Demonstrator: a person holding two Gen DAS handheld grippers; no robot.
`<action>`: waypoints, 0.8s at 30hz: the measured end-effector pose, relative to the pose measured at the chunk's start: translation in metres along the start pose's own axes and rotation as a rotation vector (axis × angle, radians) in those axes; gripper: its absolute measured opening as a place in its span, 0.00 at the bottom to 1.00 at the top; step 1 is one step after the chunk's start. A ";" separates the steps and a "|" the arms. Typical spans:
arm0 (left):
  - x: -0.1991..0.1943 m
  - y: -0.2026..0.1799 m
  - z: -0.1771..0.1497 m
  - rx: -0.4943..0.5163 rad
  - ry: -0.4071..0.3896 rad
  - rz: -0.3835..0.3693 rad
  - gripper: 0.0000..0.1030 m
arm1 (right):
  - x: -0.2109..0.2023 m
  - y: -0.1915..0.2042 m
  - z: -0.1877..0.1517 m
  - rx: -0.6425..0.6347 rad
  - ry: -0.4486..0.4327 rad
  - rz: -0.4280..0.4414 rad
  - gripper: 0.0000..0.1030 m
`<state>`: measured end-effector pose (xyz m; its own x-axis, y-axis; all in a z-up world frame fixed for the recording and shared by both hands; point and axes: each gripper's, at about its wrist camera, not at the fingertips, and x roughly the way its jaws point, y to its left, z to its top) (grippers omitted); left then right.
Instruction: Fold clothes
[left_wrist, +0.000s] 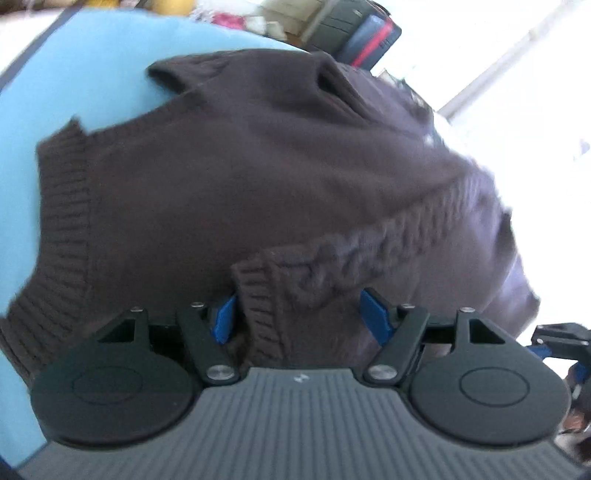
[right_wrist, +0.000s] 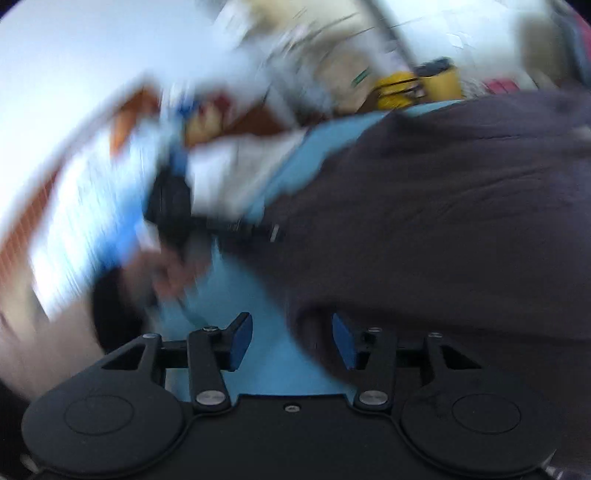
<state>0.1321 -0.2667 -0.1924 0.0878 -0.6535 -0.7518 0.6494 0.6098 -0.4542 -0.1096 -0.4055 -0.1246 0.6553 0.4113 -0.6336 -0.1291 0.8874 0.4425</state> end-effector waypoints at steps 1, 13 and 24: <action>0.000 -0.003 0.000 0.010 0.002 0.008 0.68 | 0.014 0.008 -0.003 -0.034 0.025 -0.031 0.52; -0.007 0.011 -0.004 -0.120 0.016 -0.070 0.69 | 0.091 0.035 -0.007 -0.007 -0.064 -0.080 0.24; -0.021 -0.011 -0.033 0.031 0.118 0.156 0.69 | 0.101 0.054 -0.012 -0.214 0.054 -0.055 0.25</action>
<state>0.0984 -0.2450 -0.1875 0.1009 -0.4939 -0.8636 0.6579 0.6843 -0.3145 -0.0590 -0.3136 -0.1723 0.6253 0.3670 -0.6887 -0.2534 0.9302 0.2656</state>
